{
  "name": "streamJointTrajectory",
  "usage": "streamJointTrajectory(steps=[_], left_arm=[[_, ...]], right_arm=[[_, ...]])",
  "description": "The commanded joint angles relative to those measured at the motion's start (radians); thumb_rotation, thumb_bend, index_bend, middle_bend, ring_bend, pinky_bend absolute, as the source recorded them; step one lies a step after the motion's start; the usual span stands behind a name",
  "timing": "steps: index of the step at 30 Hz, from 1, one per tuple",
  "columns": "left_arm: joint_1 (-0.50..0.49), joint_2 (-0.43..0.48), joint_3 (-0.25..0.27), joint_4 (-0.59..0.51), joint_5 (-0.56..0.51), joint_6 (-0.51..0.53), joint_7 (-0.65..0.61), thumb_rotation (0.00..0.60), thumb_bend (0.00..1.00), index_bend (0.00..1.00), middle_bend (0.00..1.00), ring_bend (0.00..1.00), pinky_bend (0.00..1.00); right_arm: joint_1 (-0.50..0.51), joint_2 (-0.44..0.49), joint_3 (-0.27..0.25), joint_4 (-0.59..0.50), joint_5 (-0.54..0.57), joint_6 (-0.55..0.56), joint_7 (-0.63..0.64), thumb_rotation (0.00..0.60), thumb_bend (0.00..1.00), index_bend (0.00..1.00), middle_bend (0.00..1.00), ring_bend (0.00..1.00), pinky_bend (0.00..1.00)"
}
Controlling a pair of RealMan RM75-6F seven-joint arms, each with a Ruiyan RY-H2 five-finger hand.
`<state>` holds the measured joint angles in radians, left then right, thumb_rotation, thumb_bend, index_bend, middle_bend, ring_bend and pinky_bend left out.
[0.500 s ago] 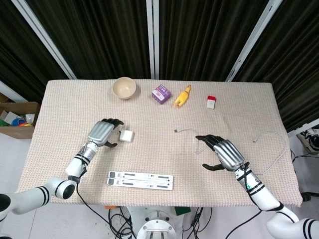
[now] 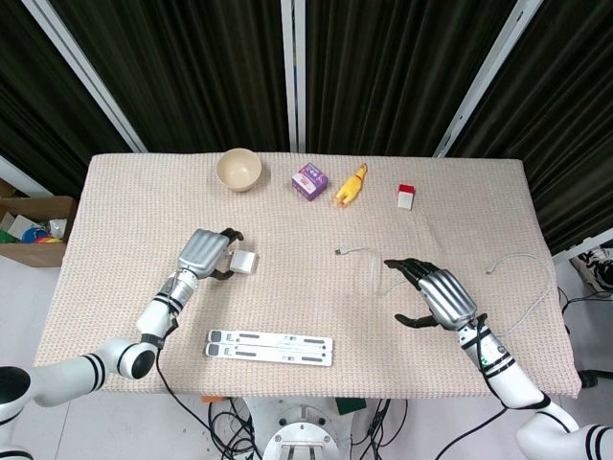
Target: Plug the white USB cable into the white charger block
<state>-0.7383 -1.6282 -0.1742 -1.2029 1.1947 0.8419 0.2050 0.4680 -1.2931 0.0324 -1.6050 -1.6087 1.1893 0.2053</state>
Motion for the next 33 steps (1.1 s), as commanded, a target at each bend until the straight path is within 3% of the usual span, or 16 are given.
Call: streamJointTrajectory(steps=[1, 12, 24, 28, 33], left_arm=[[-0.011, -0.005, -0.001, 0.013, -0.015, -0.026, -0.023, 0.541, 0.16, 0.29, 0.29, 0.67, 0.72], [-0.034, -0.002, -0.001, 0.031, -0.035, -0.095, -0.087, 0.462, 0.21, 0.32, 0.27, 0.67, 0.71], [-0.042, -0.028, 0.016, 0.089, -0.013, -0.102, -0.127, 0.453, 0.22, 0.33, 0.27, 0.66, 0.71], [-0.043, -0.043, 0.017, 0.114, -0.007, -0.096, -0.139, 0.457, 0.22, 0.38, 0.32, 0.67, 0.71], [-0.040, -0.061, 0.013, 0.144, -0.002, -0.079, -0.155, 0.458, 0.22, 0.50, 0.47, 0.70, 0.71]], right_arm=[[-0.004, 0.001, -0.002, 0.000, 0.002, 0.005, 0.003, 0.600, 0.19, 0.19, 0.25, 0.17, 0.31], [-0.013, -0.003, -0.007, 0.006, 0.009, 0.014, 0.023, 0.600, 0.19, 0.19, 0.24, 0.17, 0.31], [-0.023, -0.001, -0.008, 0.014, 0.015, 0.025, 0.051, 0.600, 0.19, 0.19, 0.24, 0.17, 0.32], [-0.023, -0.001, -0.006, 0.017, 0.020, 0.023, 0.052, 0.600, 0.19, 0.20, 0.24, 0.17, 0.32], [-0.002, 0.001, 0.016, 0.026, 0.038, -0.002, 0.047, 0.600, 0.19, 0.22, 0.24, 0.17, 0.32]])
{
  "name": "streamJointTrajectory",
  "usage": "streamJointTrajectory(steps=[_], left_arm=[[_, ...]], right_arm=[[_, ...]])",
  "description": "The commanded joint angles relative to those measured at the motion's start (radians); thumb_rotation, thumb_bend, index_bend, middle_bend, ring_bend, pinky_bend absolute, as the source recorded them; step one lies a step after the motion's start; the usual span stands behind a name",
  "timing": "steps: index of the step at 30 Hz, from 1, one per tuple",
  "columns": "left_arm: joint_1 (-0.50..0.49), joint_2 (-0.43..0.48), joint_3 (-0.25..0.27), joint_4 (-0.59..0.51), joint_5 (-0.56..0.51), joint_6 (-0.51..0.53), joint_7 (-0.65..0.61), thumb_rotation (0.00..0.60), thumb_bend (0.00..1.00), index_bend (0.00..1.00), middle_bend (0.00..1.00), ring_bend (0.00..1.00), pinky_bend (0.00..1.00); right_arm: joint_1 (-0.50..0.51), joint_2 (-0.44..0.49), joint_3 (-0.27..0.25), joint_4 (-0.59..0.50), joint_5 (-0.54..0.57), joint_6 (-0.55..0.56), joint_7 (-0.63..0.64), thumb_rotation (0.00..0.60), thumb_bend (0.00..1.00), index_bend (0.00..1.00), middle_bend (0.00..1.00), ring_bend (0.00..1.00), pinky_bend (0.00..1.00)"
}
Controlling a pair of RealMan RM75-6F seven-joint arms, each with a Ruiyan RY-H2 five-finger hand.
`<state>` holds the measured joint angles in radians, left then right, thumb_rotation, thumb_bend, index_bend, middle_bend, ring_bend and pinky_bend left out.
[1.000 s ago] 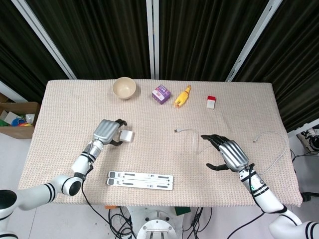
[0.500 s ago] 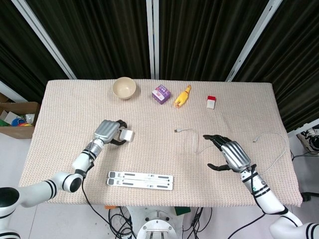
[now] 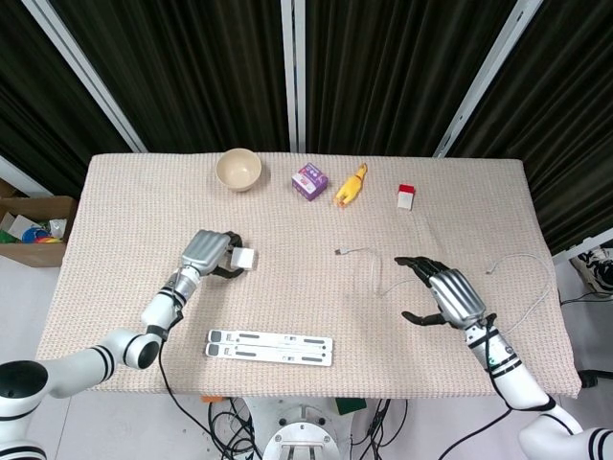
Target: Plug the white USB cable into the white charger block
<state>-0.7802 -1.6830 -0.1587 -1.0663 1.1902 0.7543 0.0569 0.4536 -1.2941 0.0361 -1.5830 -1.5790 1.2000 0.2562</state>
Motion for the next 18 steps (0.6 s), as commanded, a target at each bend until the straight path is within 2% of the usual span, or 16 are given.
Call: streamJointTrajectory(steps=[1, 4, 8, 10, 14, 18], left_arm=[[0.003, -0.007, -0.004, 0.007, 0.003, 0.013, -0.009, 0.458, 0.22, 0.51, 0.49, 0.71, 0.72], [0.012, 0.002, -0.007, -0.014, 0.003, 0.037, -0.003, 0.458, 0.22, 0.52, 0.52, 0.71, 0.72], [0.024, 0.021, -0.014, -0.065, -0.003, 0.075, 0.026, 0.454, 0.22, 0.52, 0.52, 0.71, 0.72], [0.029, 0.030, -0.018, -0.097, -0.010, 0.096, 0.053, 0.455, 0.22, 0.52, 0.52, 0.71, 0.72], [0.037, 0.037, -0.027, -0.151, -0.039, 0.123, 0.101, 0.456, 0.22, 0.52, 0.51, 0.71, 0.72], [0.039, 0.035, -0.033, -0.173, -0.059, 0.139, 0.134, 0.457, 0.22, 0.52, 0.51, 0.71, 0.72]], right_arm=[[0.023, 0.003, 0.024, 0.007, 0.014, -0.021, -0.007, 0.600, 0.19, 0.22, 0.25, 0.18, 0.32], [0.078, 0.004, 0.083, 0.016, 0.048, -0.069, -0.020, 0.600, 0.19, 0.25, 0.27, 0.20, 0.33], [0.203, -0.001, 0.168, 0.044, 0.137, -0.230, -0.082, 0.600, 0.23, 0.30, 0.30, 0.22, 0.34], [0.279, -0.031, 0.206, 0.091, 0.204, -0.332, -0.138, 0.600, 0.27, 0.33, 0.30, 0.23, 0.35], [0.411, -0.143, 0.242, 0.221, 0.326, -0.486, -0.248, 0.600, 0.30, 0.34, 0.30, 0.23, 0.36], [0.504, -0.246, 0.245, 0.349, 0.395, -0.563, -0.343, 0.600, 0.30, 0.36, 0.30, 0.23, 0.36]])
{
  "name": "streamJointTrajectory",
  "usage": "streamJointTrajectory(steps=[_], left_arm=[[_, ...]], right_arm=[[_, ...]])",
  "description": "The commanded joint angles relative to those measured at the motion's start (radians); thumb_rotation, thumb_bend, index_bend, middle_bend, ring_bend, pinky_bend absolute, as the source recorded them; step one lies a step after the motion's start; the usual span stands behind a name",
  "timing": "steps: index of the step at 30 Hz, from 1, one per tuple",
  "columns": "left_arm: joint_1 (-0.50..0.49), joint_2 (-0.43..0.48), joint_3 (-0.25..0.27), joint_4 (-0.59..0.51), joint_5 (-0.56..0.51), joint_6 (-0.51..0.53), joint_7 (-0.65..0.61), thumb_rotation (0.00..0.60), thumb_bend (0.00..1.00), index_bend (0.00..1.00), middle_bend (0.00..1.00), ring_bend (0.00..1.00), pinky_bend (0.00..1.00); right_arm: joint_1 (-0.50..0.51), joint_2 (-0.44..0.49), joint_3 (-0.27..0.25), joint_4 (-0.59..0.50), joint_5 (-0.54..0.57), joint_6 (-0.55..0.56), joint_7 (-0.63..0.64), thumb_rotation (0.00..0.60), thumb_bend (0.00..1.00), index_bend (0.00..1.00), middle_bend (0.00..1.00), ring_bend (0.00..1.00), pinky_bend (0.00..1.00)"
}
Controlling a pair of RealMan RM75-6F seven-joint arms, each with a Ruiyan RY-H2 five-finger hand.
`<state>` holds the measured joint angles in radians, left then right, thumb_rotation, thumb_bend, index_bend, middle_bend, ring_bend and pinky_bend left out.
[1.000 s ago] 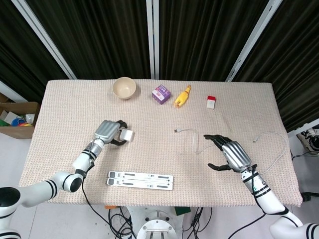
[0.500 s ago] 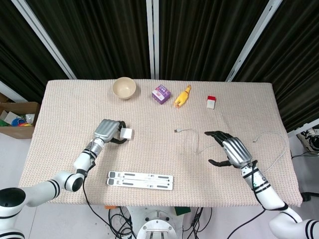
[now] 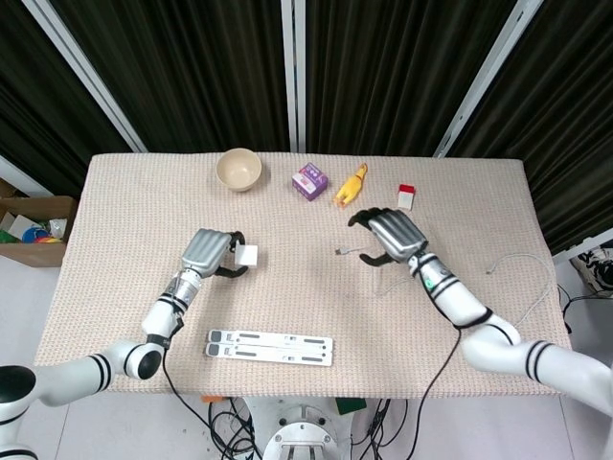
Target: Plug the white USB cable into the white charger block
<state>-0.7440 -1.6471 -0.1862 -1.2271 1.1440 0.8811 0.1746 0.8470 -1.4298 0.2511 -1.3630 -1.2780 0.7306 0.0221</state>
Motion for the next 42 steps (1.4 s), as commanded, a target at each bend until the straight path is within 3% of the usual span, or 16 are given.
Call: streamJointTrajectory(steps=[1, 11, 17, 21, 42], left_arm=[[0.003, -0.002, -0.007, -0.015, -0.015, 0.016, 0.019, 0.456, 0.22, 0.52, 0.51, 0.71, 0.72], [0.004, -0.023, -0.009, -0.006, -0.013, 0.029, 0.009, 0.462, 0.22, 0.52, 0.49, 0.70, 0.72], [0.005, -0.028, -0.001, 0.006, -0.009, 0.018, -0.006, 0.458, 0.22, 0.52, 0.48, 0.70, 0.72], [0.004, -0.032, 0.000, 0.014, -0.009, 0.010, -0.013, 0.461, 0.22, 0.52, 0.47, 0.70, 0.72], [0.012, -0.031, 0.003, 0.024, -0.011, 0.002, -0.035, 0.459, 0.22, 0.52, 0.45, 0.70, 0.72]], right_arm=[[0.128, -0.130, 0.027, 0.155, 0.107, -0.107, -0.129, 0.600, 0.30, 0.36, 0.30, 0.23, 0.36], [0.194, -0.284, -0.034, 0.337, 0.180, -0.143, -0.266, 0.600, 0.30, 0.48, 0.29, 0.23, 0.36], [0.174, -0.298, -0.067, 0.368, 0.158, -0.119, -0.268, 0.600, 0.32, 0.49, 0.31, 0.22, 0.35], [0.170, -0.310, -0.081, 0.395, 0.144, -0.119, -0.264, 0.600, 0.33, 0.49, 0.26, 0.19, 0.31], [0.165, -0.377, -0.096, 0.511, 0.074, -0.120, -0.200, 0.600, 0.38, 0.55, 0.26, 0.17, 0.26]])
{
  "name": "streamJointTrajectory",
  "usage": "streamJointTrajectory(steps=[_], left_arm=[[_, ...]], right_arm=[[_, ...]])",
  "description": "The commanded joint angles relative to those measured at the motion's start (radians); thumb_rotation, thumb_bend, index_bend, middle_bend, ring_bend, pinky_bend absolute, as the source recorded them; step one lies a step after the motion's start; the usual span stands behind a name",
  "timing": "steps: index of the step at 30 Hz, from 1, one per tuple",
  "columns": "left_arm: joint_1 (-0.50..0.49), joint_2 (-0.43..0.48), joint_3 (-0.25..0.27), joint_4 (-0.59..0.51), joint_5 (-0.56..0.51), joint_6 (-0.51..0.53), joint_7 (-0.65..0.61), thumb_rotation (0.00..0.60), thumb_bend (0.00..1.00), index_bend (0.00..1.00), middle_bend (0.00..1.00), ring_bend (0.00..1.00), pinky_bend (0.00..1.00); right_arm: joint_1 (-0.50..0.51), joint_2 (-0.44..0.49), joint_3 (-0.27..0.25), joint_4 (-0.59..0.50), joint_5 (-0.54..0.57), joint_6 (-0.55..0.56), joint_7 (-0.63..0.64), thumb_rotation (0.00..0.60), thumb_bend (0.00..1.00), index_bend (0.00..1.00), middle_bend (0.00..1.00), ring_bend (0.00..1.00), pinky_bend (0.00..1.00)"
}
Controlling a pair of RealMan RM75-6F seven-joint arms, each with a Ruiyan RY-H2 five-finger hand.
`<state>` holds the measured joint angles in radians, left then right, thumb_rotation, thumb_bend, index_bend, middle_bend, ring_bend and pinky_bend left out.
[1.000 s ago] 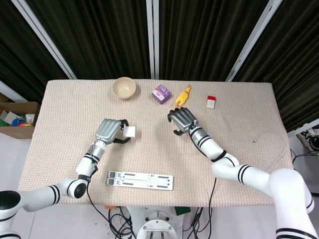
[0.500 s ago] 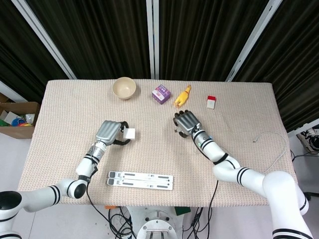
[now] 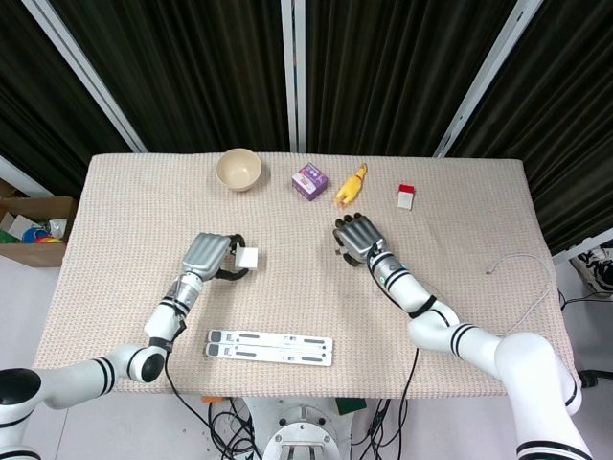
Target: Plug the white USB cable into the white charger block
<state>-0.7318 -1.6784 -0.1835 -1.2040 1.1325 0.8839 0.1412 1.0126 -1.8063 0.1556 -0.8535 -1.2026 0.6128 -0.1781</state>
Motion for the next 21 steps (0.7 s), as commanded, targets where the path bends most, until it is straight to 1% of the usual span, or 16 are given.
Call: streamJointTrajectory(steps=[1, 9, 13, 16, 19, 21], left_arm=[[0.000, 0.000, 0.000, 0.002, 0.000, -0.002, -0.003, 0.458, 0.22, 0.52, 0.45, 0.70, 0.72], [0.004, -0.002, 0.002, 0.008, 0.006, -0.002, -0.015, 0.460, 0.22, 0.51, 0.45, 0.70, 0.72], [0.007, -0.002, 0.004, 0.010, 0.009, 0.000, -0.019, 0.458, 0.22, 0.52, 0.44, 0.70, 0.72], [0.008, -0.001, 0.004, 0.009, 0.010, 0.000, -0.021, 0.458, 0.22, 0.51, 0.44, 0.70, 0.72], [0.009, 0.001, 0.002, 0.007, 0.011, 0.003, -0.021, 0.458, 0.22, 0.51, 0.44, 0.70, 0.72], [0.010, 0.007, -0.003, 0.000, 0.010, 0.006, -0.025, 0.460, 0.22, 0.51, 0.44, 0.70, 0.72]], right_arm=[[-0.001, -0.002, -0.001, 0.003, -0.002, -0.002, -0.001, 0.600, 0.38, 0.55, 0.26, 0.17, 0.26], [-0.003, -0.018, 0.000, 0.017, -0.015, 0.005, 0.000, 0.600, 0.39, 0.57, 0.26, 0.17, 0.25], [-0.005, -0.022, 0.003, 0.025, -0.019, 0.011, -0.002, 0.600, 0.43, 0.61, 0.28, 0.17, 0.25], [-0.006, -0.023, 0.007, 0.029, -0.016, 0.012, -0.009, 0.600, 0.44, 0.63, 0.29, 0.17, 0.25], [-0.014, -0.018, 0.019, 0.011, -0.020, 0.046, -0.004, 0.600, 0.45, 0.66, 0.32, 0.18, 0.25], [-0.023, 0.003, 0.033, -0.028, -0.029, 0.084, 0.014, 0.600, 0.45, 0.68, 0.36, 0.20, 0.27]])
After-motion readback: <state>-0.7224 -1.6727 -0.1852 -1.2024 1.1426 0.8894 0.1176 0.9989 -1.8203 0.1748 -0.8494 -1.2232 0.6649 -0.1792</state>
